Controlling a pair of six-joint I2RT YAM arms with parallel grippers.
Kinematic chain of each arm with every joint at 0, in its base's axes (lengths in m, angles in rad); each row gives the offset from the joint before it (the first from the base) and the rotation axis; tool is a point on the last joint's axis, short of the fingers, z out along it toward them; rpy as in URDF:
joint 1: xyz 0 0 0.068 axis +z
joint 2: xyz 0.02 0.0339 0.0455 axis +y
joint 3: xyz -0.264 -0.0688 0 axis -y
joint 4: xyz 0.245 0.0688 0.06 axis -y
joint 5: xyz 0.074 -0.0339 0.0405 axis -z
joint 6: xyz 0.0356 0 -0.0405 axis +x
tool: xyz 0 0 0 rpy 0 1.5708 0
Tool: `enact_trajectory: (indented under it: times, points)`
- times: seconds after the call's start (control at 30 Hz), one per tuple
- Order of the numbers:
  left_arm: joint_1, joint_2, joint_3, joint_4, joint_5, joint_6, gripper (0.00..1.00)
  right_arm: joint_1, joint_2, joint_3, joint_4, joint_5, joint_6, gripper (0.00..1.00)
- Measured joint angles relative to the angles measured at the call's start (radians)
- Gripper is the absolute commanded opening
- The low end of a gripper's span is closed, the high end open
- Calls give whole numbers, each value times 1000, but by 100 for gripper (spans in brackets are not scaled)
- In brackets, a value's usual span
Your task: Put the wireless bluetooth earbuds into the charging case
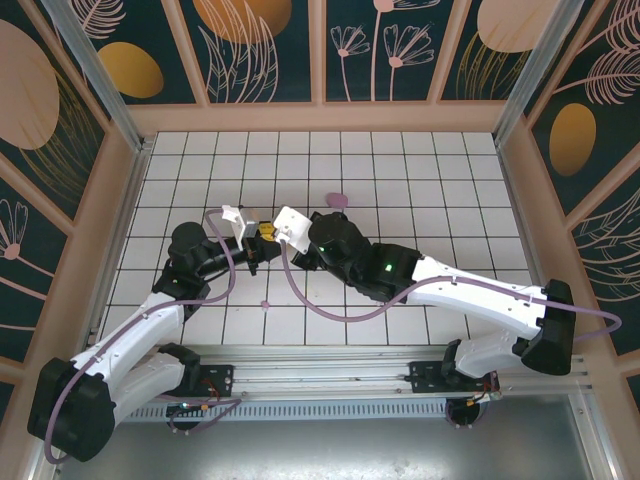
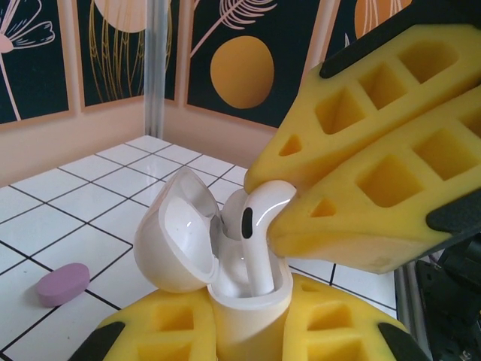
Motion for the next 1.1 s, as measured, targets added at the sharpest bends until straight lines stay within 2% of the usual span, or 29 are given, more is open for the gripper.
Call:
enact_trajectory:
  times: [0.5, 1.1]
  points:
    - [0, 0, -1, 14, 0, -6, 0, 0, -14, -20, 29, -5, -7, 5]
    - [2, 1, -8, -2, -23, -6, 0, 13, 39, 9, 25, 49, -127, 5]
